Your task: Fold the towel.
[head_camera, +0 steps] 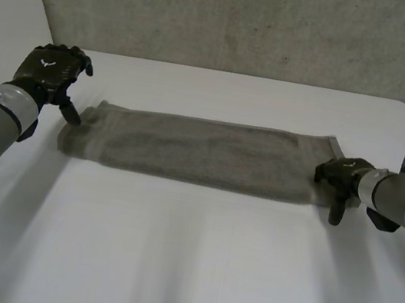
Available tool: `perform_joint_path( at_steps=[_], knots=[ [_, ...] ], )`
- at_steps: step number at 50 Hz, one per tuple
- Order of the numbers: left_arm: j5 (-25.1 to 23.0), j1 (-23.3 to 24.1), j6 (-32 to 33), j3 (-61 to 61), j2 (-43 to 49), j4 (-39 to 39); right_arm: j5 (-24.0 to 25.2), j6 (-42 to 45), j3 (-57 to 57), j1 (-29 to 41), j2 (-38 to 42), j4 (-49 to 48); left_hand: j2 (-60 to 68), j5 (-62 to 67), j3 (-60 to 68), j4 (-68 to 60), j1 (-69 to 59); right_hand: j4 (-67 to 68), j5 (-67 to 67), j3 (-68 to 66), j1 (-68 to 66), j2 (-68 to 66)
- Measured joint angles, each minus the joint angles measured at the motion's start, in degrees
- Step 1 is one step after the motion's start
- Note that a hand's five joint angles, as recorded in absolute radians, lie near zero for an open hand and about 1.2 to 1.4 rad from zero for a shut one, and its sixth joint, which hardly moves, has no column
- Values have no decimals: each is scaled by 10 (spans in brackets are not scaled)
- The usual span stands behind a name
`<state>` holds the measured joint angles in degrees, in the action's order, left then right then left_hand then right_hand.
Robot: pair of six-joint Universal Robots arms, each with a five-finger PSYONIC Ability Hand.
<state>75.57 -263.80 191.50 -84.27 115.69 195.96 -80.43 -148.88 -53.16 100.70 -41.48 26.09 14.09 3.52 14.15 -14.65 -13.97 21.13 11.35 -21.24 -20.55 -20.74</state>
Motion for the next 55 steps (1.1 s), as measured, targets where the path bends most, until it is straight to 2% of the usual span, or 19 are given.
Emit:
perform_joint_path(
  at_steps=[6, 14, 18, 20, 30, 36, 45, 50, 55],
  knots=[
    [3, 2, -44, -20, -5, 38, 1, -1, -30, -16, 2, -84, 0, 0, 0, 0, 0, 230, 231, -228, -241, -239],
    [5, 0, -83, -32, -3, 52, 3, -1, -43, -24, 8, -129, 0, 0, 0, 0, 0, 296, 294, -294, -307, -305],
    [5, -2, -87, -34, -3, 52, 2, 0, -45, -25, 12, -137, 0, 0, 0, 0, 0, 497, 499, -489, -504, -503],
    [5, -3, -87, -35, -3, 52, 2, 0, -44, -25, 13, -140, 0, 0, 0, 0, 0, 545, 544, -532, -538, -536],
    [5, -5, -84, -58, -4, 76, 3, 19, -43, -61, 9, -144, 0, 0, 0, 0, 0, 555, 546, -533, -538, -536],
    [6, -9, -84, -77, -10, 104, -4, 83, -31, -115, 7, -125, 0, 0, 0, 0, 0, 555, 545, -533, -538, -536],
    [6, -12, -84, -83, -16, 112, -71, 176, 60, -210, -9, -61, 0, 0, 0, 0, 0, 555, 546, -533, -538, -536],
    [6, -12, -84, -82, -19, 111, -92, 167, 110, -204, -42, -47, 0, 0, 0, 0, 0, 555, 546, -534, -540, -536],
    [6, -12, -84, -82, -20, 111, -90, 146, 152, -109, -71, -48, 0, 0, 0, 0, 0, 555, 546, -537, -540, -537]
  ],
)
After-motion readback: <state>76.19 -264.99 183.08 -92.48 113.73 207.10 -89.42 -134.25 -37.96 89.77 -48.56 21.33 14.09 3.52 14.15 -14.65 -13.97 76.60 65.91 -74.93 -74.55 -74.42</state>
